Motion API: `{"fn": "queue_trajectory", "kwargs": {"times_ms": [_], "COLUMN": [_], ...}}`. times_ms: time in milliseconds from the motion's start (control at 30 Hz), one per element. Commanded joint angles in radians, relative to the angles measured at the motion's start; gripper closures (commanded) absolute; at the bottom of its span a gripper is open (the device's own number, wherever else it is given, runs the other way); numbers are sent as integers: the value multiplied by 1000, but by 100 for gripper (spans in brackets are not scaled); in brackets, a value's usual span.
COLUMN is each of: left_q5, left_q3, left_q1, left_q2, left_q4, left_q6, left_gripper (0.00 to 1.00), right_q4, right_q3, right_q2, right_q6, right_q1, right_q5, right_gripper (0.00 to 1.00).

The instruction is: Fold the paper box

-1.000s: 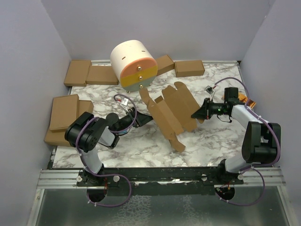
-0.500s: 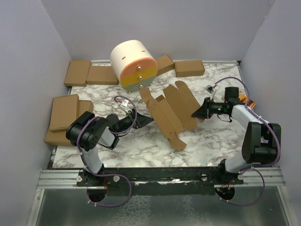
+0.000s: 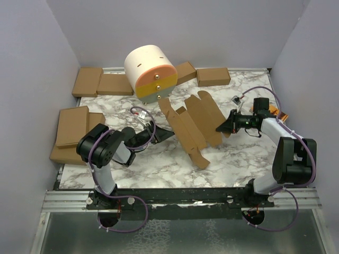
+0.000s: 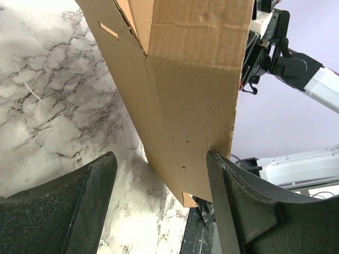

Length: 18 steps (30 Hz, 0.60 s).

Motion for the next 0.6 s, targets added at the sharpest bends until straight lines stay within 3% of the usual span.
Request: {"fn": "queue_trajectory", "kwargs": {"times_ms": [0,567], "left_q5": [-44,-138], "left_q3": [32,87], "left_q1": [-11,-21], "left_q2": [-7,-100], "left_q4": [17,-347], "left_q6": [14,112], "left_gripper": [28,28], "right_q4": [7,4], "right_q3": [2,2], "right_q2": [3,3], "right_q6": [-21,-33], "right_q1": [1,16], "right_q5": [-28,-39], "right_gripper": [99,99]}}
